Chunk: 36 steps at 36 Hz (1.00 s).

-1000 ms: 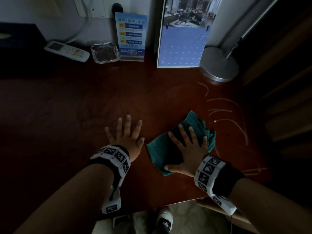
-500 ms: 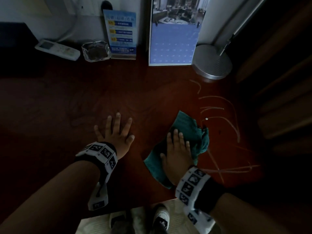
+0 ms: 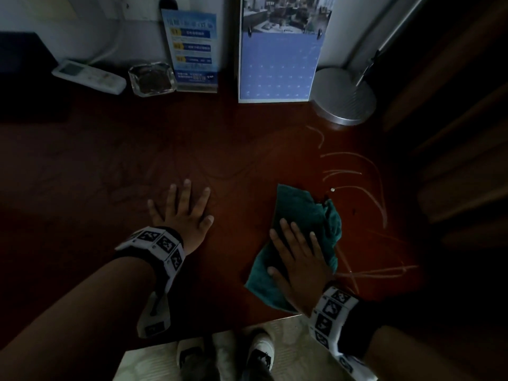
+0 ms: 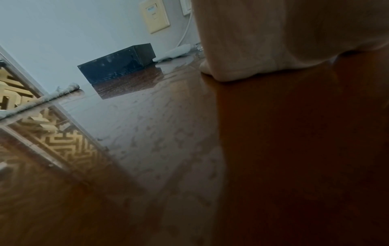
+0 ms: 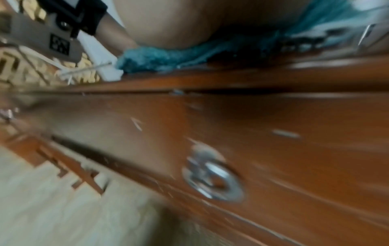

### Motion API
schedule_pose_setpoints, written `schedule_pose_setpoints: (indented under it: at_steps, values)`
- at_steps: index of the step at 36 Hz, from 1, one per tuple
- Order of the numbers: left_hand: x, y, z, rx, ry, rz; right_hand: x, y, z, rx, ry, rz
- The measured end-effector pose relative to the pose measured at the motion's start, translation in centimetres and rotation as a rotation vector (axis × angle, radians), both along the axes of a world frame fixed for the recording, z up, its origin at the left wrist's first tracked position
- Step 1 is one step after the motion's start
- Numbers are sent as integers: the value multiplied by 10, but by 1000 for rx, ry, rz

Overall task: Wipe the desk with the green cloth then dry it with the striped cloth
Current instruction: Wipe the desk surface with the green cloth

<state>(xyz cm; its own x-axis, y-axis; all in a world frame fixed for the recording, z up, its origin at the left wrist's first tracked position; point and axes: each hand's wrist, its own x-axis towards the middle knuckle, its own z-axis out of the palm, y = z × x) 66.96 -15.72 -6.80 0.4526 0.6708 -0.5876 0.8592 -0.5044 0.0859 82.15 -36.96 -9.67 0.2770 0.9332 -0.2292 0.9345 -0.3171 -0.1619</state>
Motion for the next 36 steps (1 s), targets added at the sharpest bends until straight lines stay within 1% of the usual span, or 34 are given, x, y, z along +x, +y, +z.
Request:
schedule_pose_setpoints:
  at_steps: [7, 12, 15, 17, 21, 23, 27, 30, 33, 36]
  values:
    - [-1, 1, -4, 13, -10, 5, 27, -21, 7, -35, -26, 171]
    - [0, 0, -5, 32, -18, 10, 38, -34, 5, -12, -56, 181]
    - [0, -2, -3, 55, -15, 19, 32, -34, 5, 29, -95, 145]
    - [2, -4, 1, 67, 3, 15, 23, -33, 5, 51, -106, 87]
    - [11, -10, 9, 166, 25, -30, 4, -43, 1, 102, -53, -77]
    - [19, -13, 12, 184, 4, -45, 1, -51, -1, 128, -36, -112]
    - [42, -20, 16, 117, -58, -49, 8, -61, -3, 86, -15, -81]
    - [60, -30, 14, 31, -80, -40, 17, -65, 0, 77, -19, -40]
    - [66, -38, 7, -24, -43, -39, 31, -73, 2, 66, -36, 32]
    - [67, -39, 3, -31, -34, -33, 47, -80, 7, -1, -31, 73]
